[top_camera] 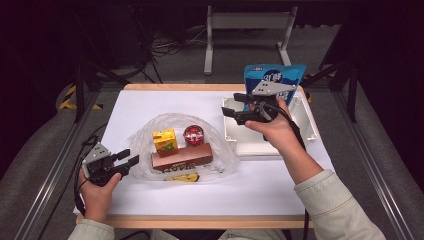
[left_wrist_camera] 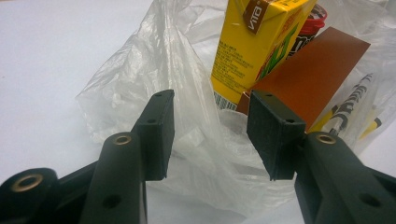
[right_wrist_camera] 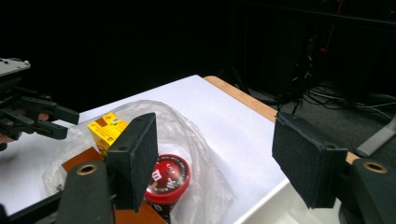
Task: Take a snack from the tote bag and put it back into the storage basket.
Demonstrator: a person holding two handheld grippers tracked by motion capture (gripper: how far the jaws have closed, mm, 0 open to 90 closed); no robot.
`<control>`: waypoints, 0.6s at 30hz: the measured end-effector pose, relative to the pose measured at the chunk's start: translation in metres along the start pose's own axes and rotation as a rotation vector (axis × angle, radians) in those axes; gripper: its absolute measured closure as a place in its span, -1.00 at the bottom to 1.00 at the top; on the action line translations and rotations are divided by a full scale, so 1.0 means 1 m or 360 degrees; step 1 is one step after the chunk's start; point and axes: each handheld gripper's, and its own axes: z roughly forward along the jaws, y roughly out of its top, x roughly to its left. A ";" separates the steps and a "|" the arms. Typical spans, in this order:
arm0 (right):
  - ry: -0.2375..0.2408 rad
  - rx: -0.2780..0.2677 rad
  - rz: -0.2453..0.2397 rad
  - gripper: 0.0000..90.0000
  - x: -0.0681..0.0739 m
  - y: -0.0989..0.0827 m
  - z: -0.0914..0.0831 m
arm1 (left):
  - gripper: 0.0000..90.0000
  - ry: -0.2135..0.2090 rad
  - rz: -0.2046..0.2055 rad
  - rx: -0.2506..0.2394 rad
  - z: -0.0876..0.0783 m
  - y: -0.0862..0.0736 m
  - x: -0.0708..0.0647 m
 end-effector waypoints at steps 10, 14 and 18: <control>0.0147 0.0006 -0.0035 -0.34 0.019 0.010 0.028 | 0.15 -0.0001 0.0039 -0.0045 -0.007 -0.002 -0.001; 0.0190 0.0009 -0.0039 -0.34 0.025 0.014 0.038 | 0.15 -0.0008 0.0021 -0.0051 -0.007 -0.002 0.000; 0.0238 0.0042 -0.0044 -0.34 0.033 0.018 0.049 | 0.15 -0.0018 0.0013 -0.0054 -0.005 -0.002 0.001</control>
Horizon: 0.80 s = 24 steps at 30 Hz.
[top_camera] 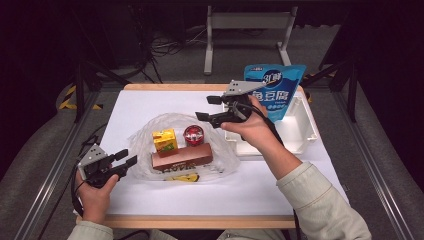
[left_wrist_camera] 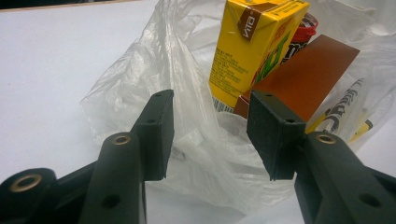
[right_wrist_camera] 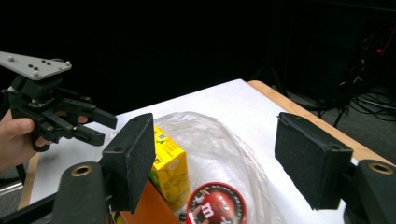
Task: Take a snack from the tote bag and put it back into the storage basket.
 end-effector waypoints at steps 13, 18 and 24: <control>0.0119 0.0028 -0.0046 -0.37 0.013 0.004 0.031 | 0.15 0.0009 -0.0011 -0.0011 -0.001 -0.001 0.004; 0.0154 0.0058 -0.0054 -0.37 0.016 0.002 0.044 | 0.15 0.0023 -0.0001 -0.0005 -0.004 -0.003 0.001; 0.0181 0.0100 -0.0052 -0.38 0.020 -0.002 0.060 | 0.15 0.0040 0.0020 0.0002 -0.010 -0.006 -0.004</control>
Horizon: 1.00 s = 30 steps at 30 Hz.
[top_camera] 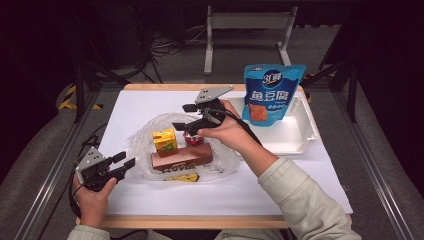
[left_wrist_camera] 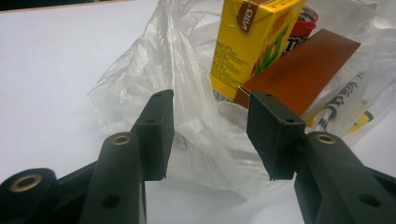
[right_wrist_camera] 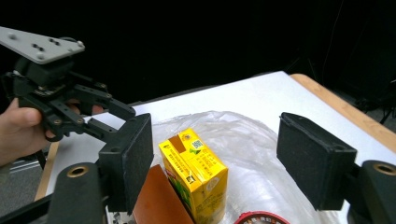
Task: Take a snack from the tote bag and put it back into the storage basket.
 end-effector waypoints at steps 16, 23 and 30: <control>0.0063 0.0139 0.0002 -0.39 -0.001 -0.015 0.051 | 0.14 0.0021 -0.0067 0.0028 -0.012 -0.010 0.006; 0.0081 0.0195 -0.0004 -0.42 -0.001 -0.022 0.066 | 0.13 0.0021 -0.0071 0.0031 -0.013 -0.010 0.007; 0.0085 0.0255 -0.0027 -0.44 -0.001 -0.028 0.073 | 0.13 0.0020 -0.0078 0.0038 -0.012 -0.010 0.007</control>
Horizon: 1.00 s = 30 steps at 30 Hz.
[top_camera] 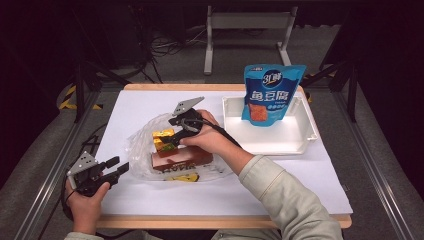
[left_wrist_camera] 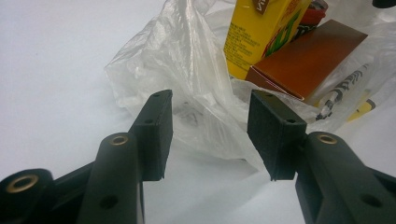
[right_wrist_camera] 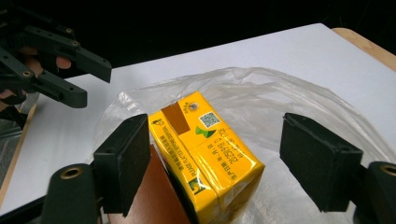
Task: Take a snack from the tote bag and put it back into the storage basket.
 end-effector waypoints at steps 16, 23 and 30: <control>0.0023 0.0108 -0.0007 -0.47 0.000 -0.010 0.019 | 0.13 -0.0001 0.0004 0.0002 0.000 0.000 0.001; 0.0048 0.0143 0.0010 -0.50 -0.003 -0.014 0.028 | 0.13 -0.0003 0.0003 0.0003 0.000 0.000 0.001; 0.0073 0.0166 0.0018 -0.50 -0.002 -0.016 0.035 | 0.13 -0.0006 0.0008 0.0000 0.001 0.000 0.002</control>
